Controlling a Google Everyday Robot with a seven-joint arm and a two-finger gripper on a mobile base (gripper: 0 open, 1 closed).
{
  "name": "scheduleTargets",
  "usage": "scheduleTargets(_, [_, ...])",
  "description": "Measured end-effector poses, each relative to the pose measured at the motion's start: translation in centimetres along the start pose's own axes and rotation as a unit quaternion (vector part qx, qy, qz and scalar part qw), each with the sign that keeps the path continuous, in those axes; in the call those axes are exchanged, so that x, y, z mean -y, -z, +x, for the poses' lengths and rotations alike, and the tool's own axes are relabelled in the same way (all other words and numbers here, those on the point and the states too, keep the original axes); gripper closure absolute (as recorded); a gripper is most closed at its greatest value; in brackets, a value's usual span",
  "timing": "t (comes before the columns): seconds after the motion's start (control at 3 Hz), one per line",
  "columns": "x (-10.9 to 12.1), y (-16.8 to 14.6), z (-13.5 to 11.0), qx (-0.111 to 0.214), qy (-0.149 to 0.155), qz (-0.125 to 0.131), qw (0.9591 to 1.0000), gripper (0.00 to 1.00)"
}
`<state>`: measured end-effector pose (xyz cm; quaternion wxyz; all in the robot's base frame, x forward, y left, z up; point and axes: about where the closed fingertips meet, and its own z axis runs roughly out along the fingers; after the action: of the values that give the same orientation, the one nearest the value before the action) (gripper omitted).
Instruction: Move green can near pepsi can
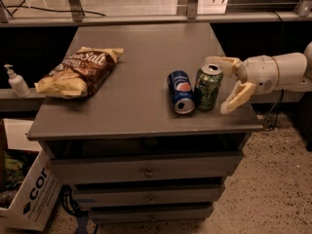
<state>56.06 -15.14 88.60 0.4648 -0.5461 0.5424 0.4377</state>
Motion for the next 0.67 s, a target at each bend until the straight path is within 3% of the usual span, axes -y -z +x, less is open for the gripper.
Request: scheduleTargets(0.67, [0.8, 7.4, -3.1, -0.041, 0.029, 0.078, 0.9957, 0.0])
